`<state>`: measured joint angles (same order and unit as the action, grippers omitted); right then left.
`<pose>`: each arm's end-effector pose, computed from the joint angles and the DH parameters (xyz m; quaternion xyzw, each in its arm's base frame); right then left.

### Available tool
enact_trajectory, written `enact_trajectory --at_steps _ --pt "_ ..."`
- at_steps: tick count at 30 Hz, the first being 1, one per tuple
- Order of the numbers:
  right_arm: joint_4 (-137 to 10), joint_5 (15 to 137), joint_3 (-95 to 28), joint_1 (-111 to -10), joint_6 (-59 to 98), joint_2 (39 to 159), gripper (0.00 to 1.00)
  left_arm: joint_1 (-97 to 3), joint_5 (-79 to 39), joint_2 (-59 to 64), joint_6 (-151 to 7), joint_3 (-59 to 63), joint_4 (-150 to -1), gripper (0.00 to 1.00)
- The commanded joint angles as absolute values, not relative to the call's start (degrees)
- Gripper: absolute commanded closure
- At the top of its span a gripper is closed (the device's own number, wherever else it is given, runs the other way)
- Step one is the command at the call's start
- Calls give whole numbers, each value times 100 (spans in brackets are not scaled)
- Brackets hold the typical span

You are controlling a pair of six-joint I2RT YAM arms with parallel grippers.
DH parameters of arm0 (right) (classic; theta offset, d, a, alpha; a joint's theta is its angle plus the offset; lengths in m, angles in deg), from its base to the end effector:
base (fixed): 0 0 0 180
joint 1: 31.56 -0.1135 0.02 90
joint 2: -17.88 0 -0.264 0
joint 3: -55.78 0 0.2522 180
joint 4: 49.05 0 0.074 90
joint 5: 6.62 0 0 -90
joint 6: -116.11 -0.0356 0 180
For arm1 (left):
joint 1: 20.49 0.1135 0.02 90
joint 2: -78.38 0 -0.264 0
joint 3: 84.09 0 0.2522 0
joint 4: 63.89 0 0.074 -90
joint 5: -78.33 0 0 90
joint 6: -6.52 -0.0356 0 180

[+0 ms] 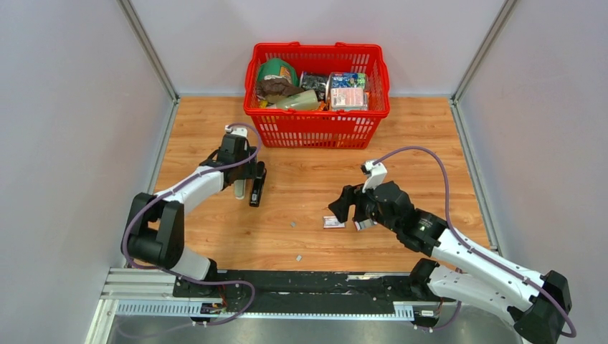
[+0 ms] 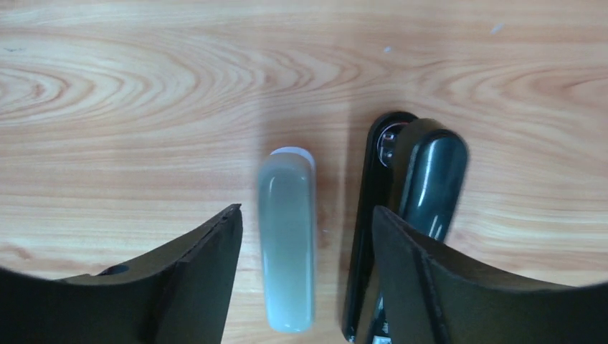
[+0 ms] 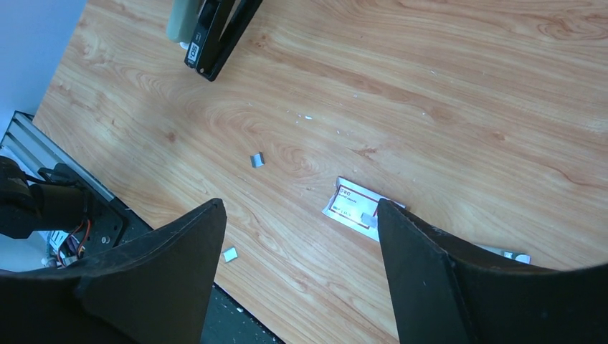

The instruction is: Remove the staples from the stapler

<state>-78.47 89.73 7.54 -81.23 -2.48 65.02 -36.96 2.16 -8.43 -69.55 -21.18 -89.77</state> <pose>0.1252 0.1414 0.2600 -0.1289 0.8480 0.2861 0.4271 0.2958 -0.0786 0.1920 -0.0207 0.9329 0.0196 0.3590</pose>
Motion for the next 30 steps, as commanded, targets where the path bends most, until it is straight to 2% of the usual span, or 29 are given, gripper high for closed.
enact_trajectory --at_steps 1,16,30 --pt "-7950 9015 538 -8095 -35 6481 19 -3789 -516 14 -6529 -2119 -8812 25" --pt "-7802 7969 336 -8376 282 7552 21 -4624 -569 1623 -6432 -2269 -9611 26" --pt "-7591 8760 -613 -9316 607 9521 24 -4668 -1878 2933 -6633 -2085 -10507 29"
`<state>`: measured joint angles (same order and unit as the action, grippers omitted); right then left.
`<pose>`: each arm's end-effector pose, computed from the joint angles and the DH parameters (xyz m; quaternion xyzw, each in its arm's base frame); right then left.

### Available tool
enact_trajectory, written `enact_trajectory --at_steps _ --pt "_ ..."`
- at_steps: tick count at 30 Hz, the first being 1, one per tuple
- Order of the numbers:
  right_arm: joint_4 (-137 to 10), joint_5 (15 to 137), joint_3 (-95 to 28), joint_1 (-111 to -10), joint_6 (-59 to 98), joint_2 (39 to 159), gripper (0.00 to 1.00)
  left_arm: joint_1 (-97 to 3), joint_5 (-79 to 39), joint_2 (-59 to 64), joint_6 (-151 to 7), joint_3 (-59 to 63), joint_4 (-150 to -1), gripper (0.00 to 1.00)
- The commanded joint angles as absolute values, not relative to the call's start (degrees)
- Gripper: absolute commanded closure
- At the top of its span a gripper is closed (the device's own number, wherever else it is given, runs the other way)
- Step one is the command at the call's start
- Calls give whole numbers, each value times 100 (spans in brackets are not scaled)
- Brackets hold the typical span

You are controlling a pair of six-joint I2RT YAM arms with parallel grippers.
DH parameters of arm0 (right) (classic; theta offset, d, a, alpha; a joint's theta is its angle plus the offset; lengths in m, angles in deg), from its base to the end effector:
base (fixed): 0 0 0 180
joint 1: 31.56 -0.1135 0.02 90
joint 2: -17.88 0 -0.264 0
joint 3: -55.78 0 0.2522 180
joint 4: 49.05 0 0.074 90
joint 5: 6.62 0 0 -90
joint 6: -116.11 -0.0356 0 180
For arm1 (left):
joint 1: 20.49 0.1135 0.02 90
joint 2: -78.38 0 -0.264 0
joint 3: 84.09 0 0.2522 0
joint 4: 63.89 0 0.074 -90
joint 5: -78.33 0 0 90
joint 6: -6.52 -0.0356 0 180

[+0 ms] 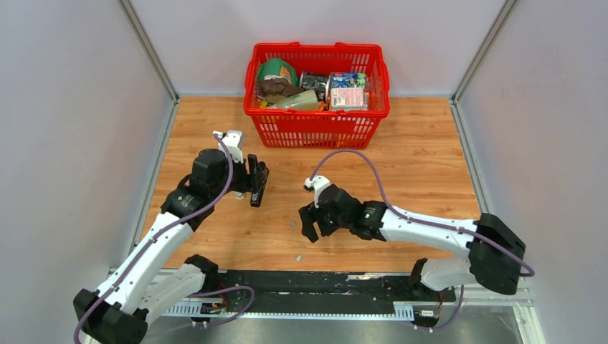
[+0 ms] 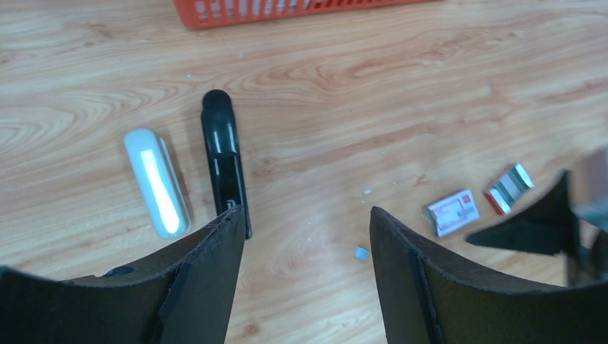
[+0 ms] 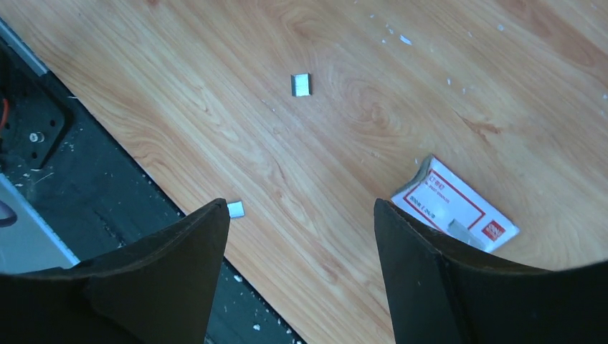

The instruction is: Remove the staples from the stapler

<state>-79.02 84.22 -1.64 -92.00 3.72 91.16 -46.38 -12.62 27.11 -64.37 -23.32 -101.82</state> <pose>0.1302 0.2285 0.2188 -0.2994 0.8769 0.2436 0.2864 0.1796 -0.0878 0.3089 0.0550 0.8573 -0.2024 0.4701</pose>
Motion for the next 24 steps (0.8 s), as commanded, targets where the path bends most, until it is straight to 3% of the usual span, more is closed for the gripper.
enact_trajectory --at_steps 1,9,24 --pt "-7590 8803 -710 -9360 677 9653 24 -4660 -2070 3029 -6721 -2032 -10525 29" --pt "-7660 9208 -1501 -9695 1293 10796 27 -4660 -2740 3838 -7301 -2146 -10261 29" --pt "-8012 9507 -2354 -9862 1399 11877 35 -4668 -2889 3900 -7495 -2093 -10587 29"
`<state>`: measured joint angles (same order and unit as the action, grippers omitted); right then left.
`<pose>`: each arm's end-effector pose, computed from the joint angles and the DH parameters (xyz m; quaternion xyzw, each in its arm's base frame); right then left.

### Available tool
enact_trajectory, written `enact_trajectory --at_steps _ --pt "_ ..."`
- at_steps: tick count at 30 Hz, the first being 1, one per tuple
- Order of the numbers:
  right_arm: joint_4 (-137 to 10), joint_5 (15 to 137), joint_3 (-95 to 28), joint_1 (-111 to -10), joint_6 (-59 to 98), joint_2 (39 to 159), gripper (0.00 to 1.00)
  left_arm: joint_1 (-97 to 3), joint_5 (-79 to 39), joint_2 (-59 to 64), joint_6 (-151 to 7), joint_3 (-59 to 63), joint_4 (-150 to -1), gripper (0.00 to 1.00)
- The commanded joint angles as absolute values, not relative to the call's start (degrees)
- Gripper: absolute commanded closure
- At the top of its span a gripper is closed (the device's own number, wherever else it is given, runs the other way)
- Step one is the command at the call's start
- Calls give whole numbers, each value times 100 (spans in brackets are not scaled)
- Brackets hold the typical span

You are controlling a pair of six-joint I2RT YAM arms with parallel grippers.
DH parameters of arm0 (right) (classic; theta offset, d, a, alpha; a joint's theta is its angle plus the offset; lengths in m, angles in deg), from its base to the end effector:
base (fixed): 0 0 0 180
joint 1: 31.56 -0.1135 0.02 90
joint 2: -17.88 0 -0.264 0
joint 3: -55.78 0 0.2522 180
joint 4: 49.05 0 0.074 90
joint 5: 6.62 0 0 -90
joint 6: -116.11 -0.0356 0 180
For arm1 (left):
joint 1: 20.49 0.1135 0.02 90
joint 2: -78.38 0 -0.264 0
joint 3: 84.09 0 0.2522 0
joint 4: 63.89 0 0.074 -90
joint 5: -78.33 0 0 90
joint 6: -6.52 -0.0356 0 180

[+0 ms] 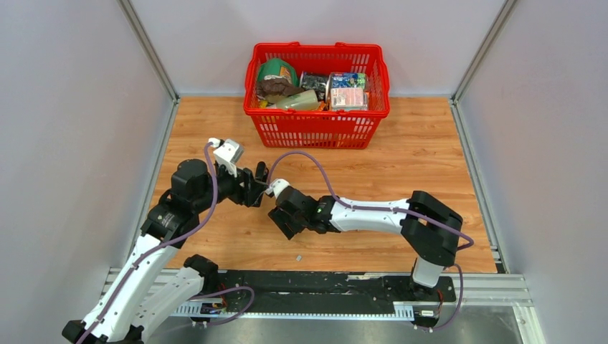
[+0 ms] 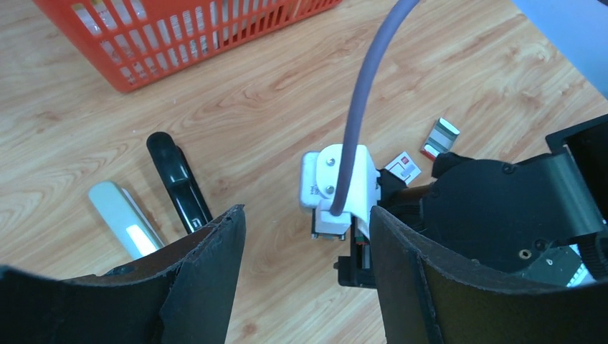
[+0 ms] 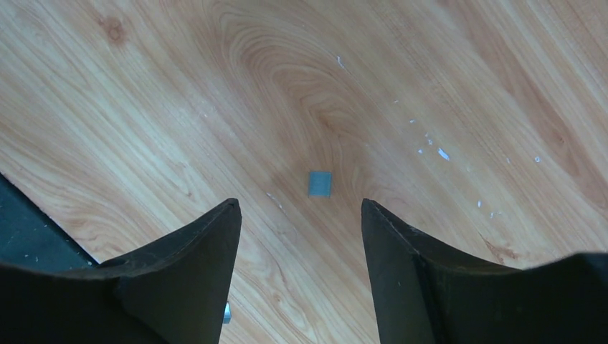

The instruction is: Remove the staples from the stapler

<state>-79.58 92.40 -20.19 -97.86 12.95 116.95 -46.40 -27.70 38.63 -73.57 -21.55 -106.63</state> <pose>0.1491 0.3259 0.1874 -0.4017 0.8581 0.1414 0.2870 0.1318 -0.0749 0.3431 0.1921 0.7919 -0.2834 0.5057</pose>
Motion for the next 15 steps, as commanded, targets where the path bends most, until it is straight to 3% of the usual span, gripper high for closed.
enact_trajectory --at_steps 1,15 --pt "-8021 9516 -2389 -9870 1399 11930 36 -4668 -2907 3909 -7504 -2093 -10578 29" --pt "-8091 9762 -2592 -9888 1267 12414 47 -4660 -2933 4067 -7443 -2190 -10587 29"
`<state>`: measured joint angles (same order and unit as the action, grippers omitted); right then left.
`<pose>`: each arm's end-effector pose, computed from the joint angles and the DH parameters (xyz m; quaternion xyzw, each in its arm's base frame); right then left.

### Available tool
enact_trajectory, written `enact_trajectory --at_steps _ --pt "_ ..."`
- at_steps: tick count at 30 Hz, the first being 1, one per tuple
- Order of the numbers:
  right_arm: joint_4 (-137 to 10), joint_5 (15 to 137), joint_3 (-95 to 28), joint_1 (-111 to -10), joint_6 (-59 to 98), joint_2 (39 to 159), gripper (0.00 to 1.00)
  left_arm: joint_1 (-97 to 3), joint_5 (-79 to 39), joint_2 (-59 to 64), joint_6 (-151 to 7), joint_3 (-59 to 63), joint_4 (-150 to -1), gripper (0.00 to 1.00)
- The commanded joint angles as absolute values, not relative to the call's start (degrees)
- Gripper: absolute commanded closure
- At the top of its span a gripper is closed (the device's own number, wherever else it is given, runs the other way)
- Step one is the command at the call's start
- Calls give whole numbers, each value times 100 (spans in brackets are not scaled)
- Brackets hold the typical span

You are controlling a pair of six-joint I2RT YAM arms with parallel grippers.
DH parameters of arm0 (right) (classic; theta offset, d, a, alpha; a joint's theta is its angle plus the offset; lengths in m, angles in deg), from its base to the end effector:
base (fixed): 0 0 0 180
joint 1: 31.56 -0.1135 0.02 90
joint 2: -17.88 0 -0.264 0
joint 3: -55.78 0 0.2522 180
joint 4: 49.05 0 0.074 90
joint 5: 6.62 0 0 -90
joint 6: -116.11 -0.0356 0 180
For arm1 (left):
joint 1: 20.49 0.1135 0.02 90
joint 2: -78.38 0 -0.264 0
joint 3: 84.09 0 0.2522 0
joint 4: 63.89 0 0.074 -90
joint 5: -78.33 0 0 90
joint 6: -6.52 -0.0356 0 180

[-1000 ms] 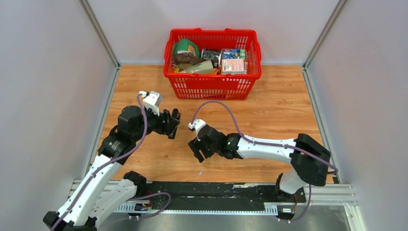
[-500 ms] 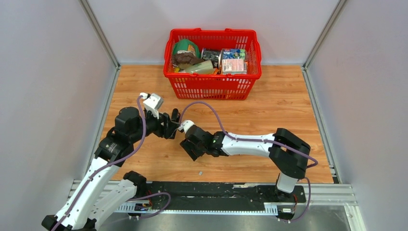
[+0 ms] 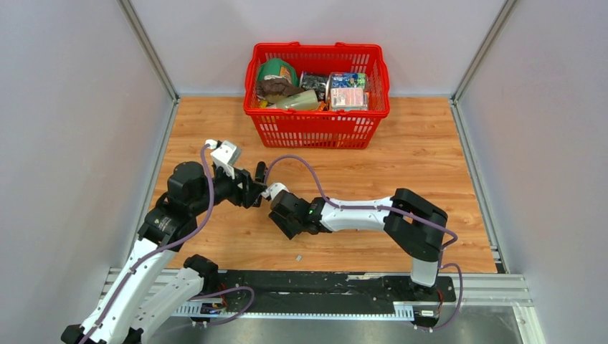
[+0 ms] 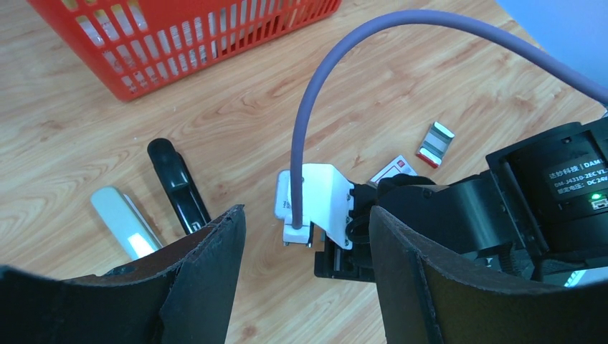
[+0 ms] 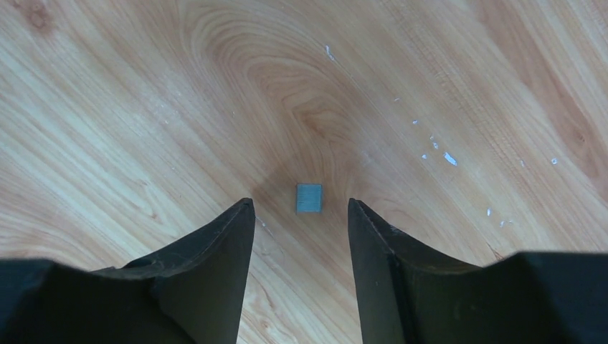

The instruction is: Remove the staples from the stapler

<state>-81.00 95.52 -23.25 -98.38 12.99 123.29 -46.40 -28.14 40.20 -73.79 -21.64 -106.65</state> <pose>0.1538 0.3401 0.1633 -0.4063 0.8666 0.0963 0.2733 0.1260 -0.0724 0.3461 0.1962 0.7833 -0.2875 0.5151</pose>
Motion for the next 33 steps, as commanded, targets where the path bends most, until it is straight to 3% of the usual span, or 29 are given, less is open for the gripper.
enact_trajectory --at_steps 1,33 --pt "-8100 9788 -2600 -9888 1267 12440 47 -4668 -2933 4076 -7443 -2198 -10604 29" --pt "-8276 9867 -2557 -9923 1109 12546 79 -4668 -3004 4094 -7408 -2269 -10631 29"
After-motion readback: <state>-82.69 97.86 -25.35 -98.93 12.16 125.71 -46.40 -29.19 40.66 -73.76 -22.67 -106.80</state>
